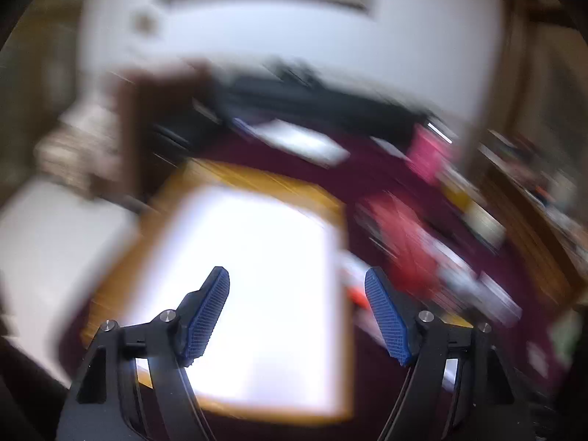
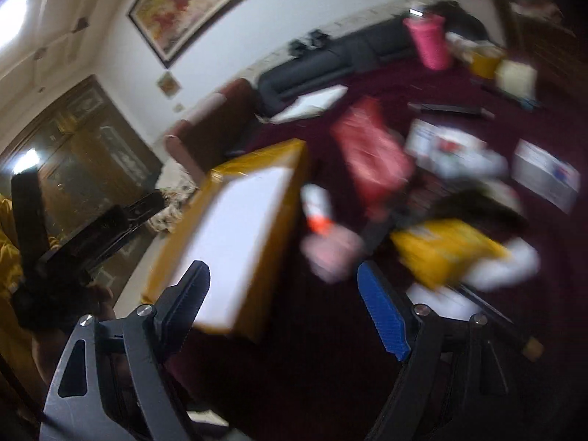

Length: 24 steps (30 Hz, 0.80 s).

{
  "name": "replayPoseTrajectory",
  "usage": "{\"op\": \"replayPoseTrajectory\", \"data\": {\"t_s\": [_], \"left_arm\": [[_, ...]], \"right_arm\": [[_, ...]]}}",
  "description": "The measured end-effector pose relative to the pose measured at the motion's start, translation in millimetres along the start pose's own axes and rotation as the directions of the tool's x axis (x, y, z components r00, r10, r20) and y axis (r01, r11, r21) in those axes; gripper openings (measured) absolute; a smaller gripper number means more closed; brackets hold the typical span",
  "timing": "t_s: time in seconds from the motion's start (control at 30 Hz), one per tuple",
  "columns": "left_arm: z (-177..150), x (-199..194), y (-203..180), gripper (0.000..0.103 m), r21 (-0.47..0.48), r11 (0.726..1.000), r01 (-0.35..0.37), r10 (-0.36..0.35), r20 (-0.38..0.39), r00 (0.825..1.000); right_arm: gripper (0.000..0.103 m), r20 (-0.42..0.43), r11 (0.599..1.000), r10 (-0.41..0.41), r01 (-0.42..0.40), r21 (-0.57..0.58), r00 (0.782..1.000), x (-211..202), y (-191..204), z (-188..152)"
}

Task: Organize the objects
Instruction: 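Grasp the black marker with the right tool while the left tool reaches the white plug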

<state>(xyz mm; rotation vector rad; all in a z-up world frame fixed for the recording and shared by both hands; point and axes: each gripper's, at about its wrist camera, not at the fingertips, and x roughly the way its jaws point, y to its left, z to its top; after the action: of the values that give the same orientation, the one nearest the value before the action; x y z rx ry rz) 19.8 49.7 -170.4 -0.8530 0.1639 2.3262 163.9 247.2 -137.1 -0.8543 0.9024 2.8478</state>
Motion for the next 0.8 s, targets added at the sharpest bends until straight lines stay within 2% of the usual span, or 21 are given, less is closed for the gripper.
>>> {"op": "replayPoseTrajectory", "data": {"t_s": [0.07, 0.1, 0.13, 0.17, 0.2, 0.27, 0.3, 0.37, 0.4, 0.43, 0.47, 0.5, 0.53, 0.57, 0.63, 0.67, 0.7, 0.73, 0.77, 0.8], "left_arm": [[-17, 10, -54, 0.071, 0.075, 0.989, 0.129, -0.124, -0.077, 0.989], [-23, 14, -78, 0.071, 0.121, 0.977, 0.174, -0.159, -0.120, 0.980], [-29, 20, -112, 0.071, 0.176, 0.961, 0.211, -0.180, -0.178, 0.967], [-21, 24, -128, 0.071, 0.194, 0.952, 0.237, -0.194, -0.218, 0.956], [-29, 28, -153, 0.071, 0.229, 0.935, 0.271, -0.210, -0.258, 0.943], [-19, 36, -184, 0.071, 0.232, 0.918, 0.321, -0.232, -0.342, 0.911], [-12, 28, -186, 0.071, 0.204, 0.915, 0.348, -0.253, -0.380, 0.890], [-12, 34, -199, 0.071, 0.179, 0.917, 0.356, -0.254, -0.426, 0.868], [-7, 33, -200, 0.071, 0.161, 0.917, 0.366, -0.262, -0.452, 0.853], [-7, 34, -202, 0.071, 0.147, 0.915, 0.376, -0.273, -0.460, 0.845], [-2, 30, -201, 0.071, 0.130, 0.915, 0.382, -0.284, -0.465, 0.839], [3, 29, -201, 0.071, 0.121, 0.917, 0.381, -0.286, -0.466, 0.837], [5, 27, -200, 0.070, 0.115, 0.917, 0.381, -0.289, -0.467, 0.836], [8, 20, -191, 0.070, 0.103, 0.916, 0.388, -0.299, -0.469, 0.831], [8, 16, -186, 0.071, 0.089, 0.911, 0.402, -0.317, -0.473, 0.822], [8, 15, -182, 0.070, 0.084, 0.909, 0.409, -0.324, -0.477, 0.817], [10, 10, -182, 0.071, 0.080, 0.906, 0.416, -0.330, -0.482, 0.812], [11, 11, -187, 0.071, 0.076, 0.901, 0.426, -0.338, -0.491, 0.803], [12, 9, -191, 0.071, 0.079, 0.897, 0.435, -0.343, -0.495, 0.798], [7, 3, -177, 0.071, 0.085, 0.892, 0.443, -0.347, -0.498, 0.795]], "right_arm": [[0.083, -0.029, 1.000, -0.026, 0.027, 0.013, 0.999, -23, -18, -9], [0.083, -0.041, 0.999, -0.050, 0.051, 0.007, 0.998, -36, -31, -9], [0.083, -0.049, 0.997, -0.072, 0.072, 0.002, 0.996, -44, -44, -8], [0.083, -0.054, 0.995, -0.101, 0.101, 0.001, 0.993, -51, -57, -11], [0.083, -0.064, 0.991, -0.131, 0.131, 0.000, 0.989, -59, -67, -11], [0.083, -0.089, 0.982, -0.185, 0.186, 0.002, 0.979, -72, -83, -13], [0.082, -0.100, 0.979, -0.204, 0.206, 0.007, 0.974, -70, -93, -9], [0.073, -0.116, 0.980, -0.199, 0.199, -0.010, 0.973, -76, -98, -9], [0.072, -0.132, 0.978, -0.208, 0.204, -0.045, 0.969, -77, -98, -9], [0.067, -0.149, 0.973, -0.226, 0.216, -0.081, 0.963, -74, -96, -10], [0.061, -0.171, 0.963, -0.254, 0.233, -0.137, 0.952, -68, -95, -9], [0.059, -0.195, 0.954, -0.277, 0.245, -0.171, 0.941, -66, -96, -11], [0.051, -0.210, 0.943, -0.316, 0.282, -0.178, 0.925, -67, -94, -16], [0.042, -0.233, 0.939, -0.326, 0.285, -0.194, 0.916, -63, -94, -19], [0.039, -0.274, 0.936, -0.325, 0.265, -0.234, 0.905, -55, -94, -24], [0.037, -0.270, 0.918, -0.360, 0.286, -0.275, 0.893, -53, -88, -26], [0.033, -0.273, 0.904, -0.390, 0.310, -0.294, 0.879, -60, -82, -34], [0.025, -0.272, 0.895, -0.410, 0.327, -0.302, 0.870, -61, -78, -37], [0.015, -0.280, 0.904, -0.392, 0.311, -0.293, 0.876, -62, -76, -40], [0.013, -0.303, 0.931, -0.329, 0.252, -0.265, 0.894, -65, -73, -45]]}}
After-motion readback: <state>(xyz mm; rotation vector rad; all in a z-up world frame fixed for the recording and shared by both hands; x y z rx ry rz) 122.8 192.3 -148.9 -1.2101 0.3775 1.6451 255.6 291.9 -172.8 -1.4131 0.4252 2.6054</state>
